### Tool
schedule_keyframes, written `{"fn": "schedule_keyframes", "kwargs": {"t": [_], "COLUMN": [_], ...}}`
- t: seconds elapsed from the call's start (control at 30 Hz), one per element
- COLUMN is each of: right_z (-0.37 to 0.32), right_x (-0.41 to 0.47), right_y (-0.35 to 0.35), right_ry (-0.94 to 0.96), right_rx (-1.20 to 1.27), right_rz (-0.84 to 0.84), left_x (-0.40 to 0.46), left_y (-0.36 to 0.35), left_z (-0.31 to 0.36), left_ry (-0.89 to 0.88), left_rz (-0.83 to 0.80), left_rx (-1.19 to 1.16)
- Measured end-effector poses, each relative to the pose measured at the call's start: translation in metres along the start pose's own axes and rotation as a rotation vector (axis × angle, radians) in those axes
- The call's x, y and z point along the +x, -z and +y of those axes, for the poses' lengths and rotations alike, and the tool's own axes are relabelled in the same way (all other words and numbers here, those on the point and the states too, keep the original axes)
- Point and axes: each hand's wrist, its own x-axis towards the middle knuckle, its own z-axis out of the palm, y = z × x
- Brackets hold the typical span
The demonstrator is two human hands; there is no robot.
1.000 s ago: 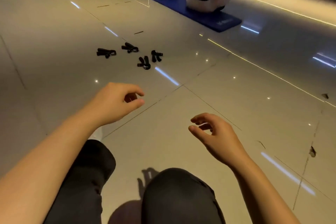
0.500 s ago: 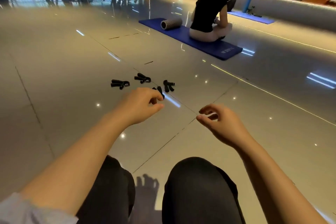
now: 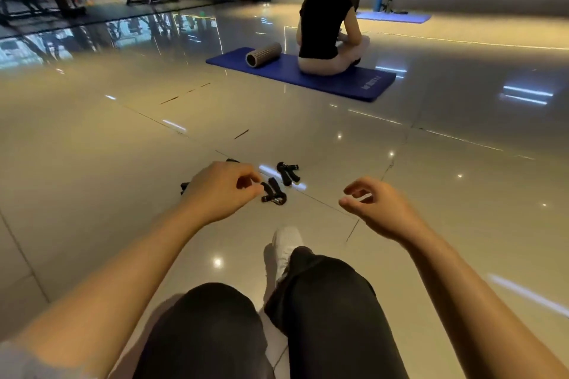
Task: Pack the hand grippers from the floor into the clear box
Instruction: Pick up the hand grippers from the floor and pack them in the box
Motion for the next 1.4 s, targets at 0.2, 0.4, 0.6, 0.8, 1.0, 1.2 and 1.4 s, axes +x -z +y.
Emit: {"fn": "schedule_keyframes", "kwargs": {"t": [0.2,0.4,0.6,0.8,1.0,1.2,1.4], "right_z": [0.02,0.053,0.084,0.122,0.152,0.171,0.181], "right_x": [0.085,0.183,0.28,0.367,0.411,0.465,0.515], "right_y": [-0.058,-0.117,-0.174,-0.243,-0.295,-0.321,-0.34], "right_ry": [-0.1,-0.246,-0.331,-0.435,-0.476,-0.378,-0.175], "right_rx": [-0.006,-0.07,-0.122,-0.116,-0.18,-0.301,-0.478], "right_rz": [-0.033,-0.066,-0.144,-0.123,-0.211,-0.266,-0.352], "left_x": [0.081,0.18,0.251,0.293,0.343,0.397,0.429], "left_y": [-0.032,-0.089,-0.181,-0.27,-0.318,-0.331,-0.366], "left_z": [-0.066,-0.14,-0.202,-0.263,-0.305,-0.344,-0.35], "left_ry": [-0.021,-0.058,-0.001,0.091,-0.038,-0.228,-0.609], "left_rz": [-0.103,-0.189,-0.238,-0.368,-0.373,-0.434,-0.411], "left_rx": [-0.015,-0.042,-0.14,-0.124,-0.073,0.116,0.231]}}
